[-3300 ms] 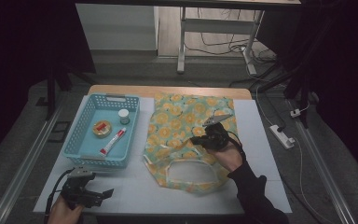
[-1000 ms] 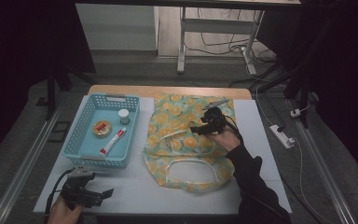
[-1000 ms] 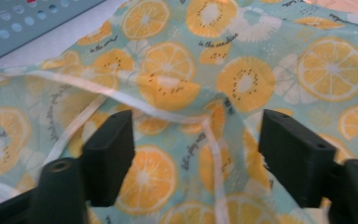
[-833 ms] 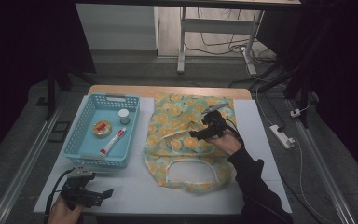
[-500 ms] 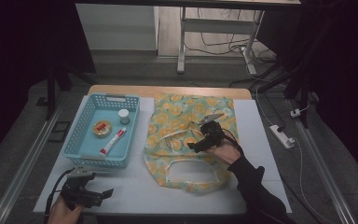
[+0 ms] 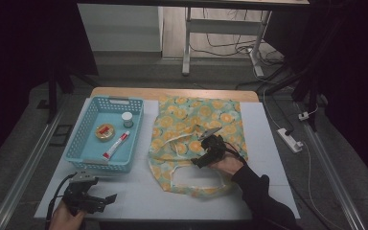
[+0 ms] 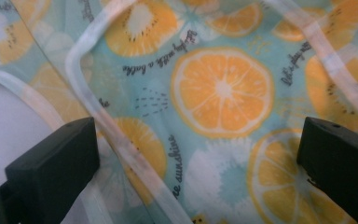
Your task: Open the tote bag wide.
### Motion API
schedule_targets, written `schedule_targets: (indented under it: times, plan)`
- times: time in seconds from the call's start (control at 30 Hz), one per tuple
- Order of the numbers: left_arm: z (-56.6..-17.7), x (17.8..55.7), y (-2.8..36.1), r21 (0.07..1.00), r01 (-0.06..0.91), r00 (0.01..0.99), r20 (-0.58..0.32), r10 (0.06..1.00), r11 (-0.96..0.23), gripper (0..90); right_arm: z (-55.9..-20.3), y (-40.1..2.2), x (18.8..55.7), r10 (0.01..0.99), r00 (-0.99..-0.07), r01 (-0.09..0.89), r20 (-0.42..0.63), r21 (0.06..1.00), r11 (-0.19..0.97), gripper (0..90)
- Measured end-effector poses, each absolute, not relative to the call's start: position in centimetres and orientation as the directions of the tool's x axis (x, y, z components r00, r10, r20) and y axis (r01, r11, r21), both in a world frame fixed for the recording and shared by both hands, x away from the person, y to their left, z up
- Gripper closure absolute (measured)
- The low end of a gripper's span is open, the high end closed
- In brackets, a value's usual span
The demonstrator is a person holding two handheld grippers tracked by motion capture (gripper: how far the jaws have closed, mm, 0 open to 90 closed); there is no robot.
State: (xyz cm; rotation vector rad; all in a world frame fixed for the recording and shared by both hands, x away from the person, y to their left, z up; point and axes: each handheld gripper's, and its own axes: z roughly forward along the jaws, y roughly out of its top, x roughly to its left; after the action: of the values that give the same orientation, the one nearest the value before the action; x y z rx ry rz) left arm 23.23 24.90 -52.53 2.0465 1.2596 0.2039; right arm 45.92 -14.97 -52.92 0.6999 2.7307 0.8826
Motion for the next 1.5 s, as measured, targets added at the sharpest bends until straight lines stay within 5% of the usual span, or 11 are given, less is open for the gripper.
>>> schedule_targets:
  times: [0.17, 0.5, 0.77, 1.5]
  plan:
    - [-52.5, 23.2, 24.9, 0.641, 0.718, 0.512, -0.22, 0.83, -0.272, 0.2, -53.0, -15.0, 45.7, 0.479, -0.877, 0.363, -0.038, 0.601, 0.712, 1.9]
    - [-52.5, 23.2, 24.8, 0.64, 0.718, 0.511, -0.219, 0.831, -0.272, 0.3, -52.0, -15.3, 45.2, 0.393, -0.919, 0.295, -0.027, 0.616, 0.731, 54.8]
    - [-52.5, 23.3, 24.8, 0.638, 0.719, 0.51, -0.218, 0.832, -0.273, 0.4, -51.9, -15.2, 45.1, 0.356, -0.934, 0.273, -0.015, 0.612, 0.742, 83.2]
    - [-52.5, 23.3, 24.9, 0.637, 0.723, 0.508, -0.225, 0.832, -0.269, 0.4, -49.4, -15.9, 45.2, 0.355, -0.935, 0.272, 0.011, 0.664, 0.697, 90.0]
